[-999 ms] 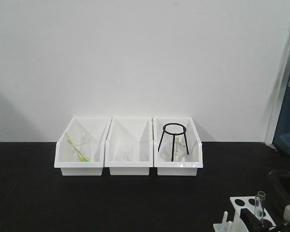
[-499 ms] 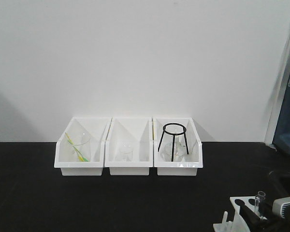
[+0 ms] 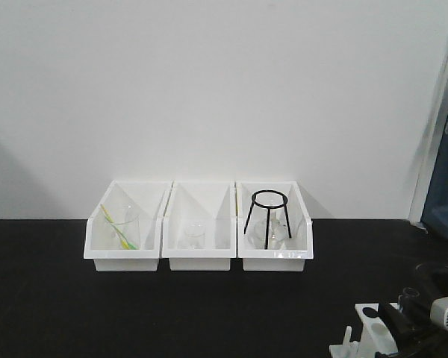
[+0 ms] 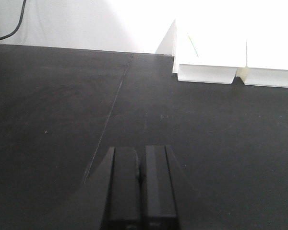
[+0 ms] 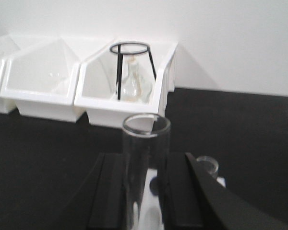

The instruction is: Flip and reinsert test tube from rack

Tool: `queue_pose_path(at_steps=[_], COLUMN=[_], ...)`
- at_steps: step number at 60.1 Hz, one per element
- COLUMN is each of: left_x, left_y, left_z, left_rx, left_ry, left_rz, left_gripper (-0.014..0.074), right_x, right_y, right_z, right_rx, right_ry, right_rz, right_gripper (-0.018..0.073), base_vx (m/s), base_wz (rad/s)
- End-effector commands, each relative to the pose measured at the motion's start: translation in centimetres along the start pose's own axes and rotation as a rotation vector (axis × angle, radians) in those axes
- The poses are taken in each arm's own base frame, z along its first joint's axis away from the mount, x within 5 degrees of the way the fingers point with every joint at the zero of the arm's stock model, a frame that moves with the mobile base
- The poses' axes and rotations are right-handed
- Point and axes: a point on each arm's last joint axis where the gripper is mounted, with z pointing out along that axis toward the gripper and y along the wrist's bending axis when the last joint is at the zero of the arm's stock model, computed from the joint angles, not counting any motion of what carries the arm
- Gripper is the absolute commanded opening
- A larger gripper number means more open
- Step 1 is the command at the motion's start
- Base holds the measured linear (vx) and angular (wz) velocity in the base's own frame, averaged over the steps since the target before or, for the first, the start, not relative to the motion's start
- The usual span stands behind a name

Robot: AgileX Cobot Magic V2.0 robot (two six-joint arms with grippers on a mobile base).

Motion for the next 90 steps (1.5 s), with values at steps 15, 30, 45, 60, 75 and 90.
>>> queue_pose_path(at_steps=[15,30,45,60,75,90], left_x=[-0.7,-0.7,-0.7,-0.7,-0.7,-0.7], left_y=[-0.2,-0.2,-0.2,-0.2,-0.2,-0.2], left_z=[-0.1,-0.1,-0.1,-0.1,-0.1,-0.1], left_rx=[0.022,0.022,0.022,0.022,0.022,0.022], left_ry=[-0.087,-0.087,-0.087,-0.087,-0.087,-0.087], left_rz=[-0.004,-0.004,-0.004,-0.004,-0.004,-0.004], left_gripper=[-0.0006,-0.0006,-0.0006,-0.0006,-0.0006,-0.0006], right_x=[-8.4,-13.7,-16.2,-15.8,-16.7,-15.3], right_y=[0.3,0.3,0.5,0.7,-0.1,-0.6], right_z=[-3.1,-4.9,-6.2,-6.5,-6.7,-6.5], right_rx=[0.02,0.076,0.113,0.077,0.168,0.167], right_ry=[-0.253,-0.214,-0.084,-0.02,-0.055,-0.103], right_rz=[-0.072,-0.299,-1.091,-1.46,-0.835,0.118], right_gripper=[-0.0012,-0.0012,-0.0008,-0.0008,-0.0008,-0.0008], base_vx=[0.0,0.0,0.0,0.0,0.0,0.0], base_wz=[0.0,0.0,0.0,0.0,0.0,0.0])
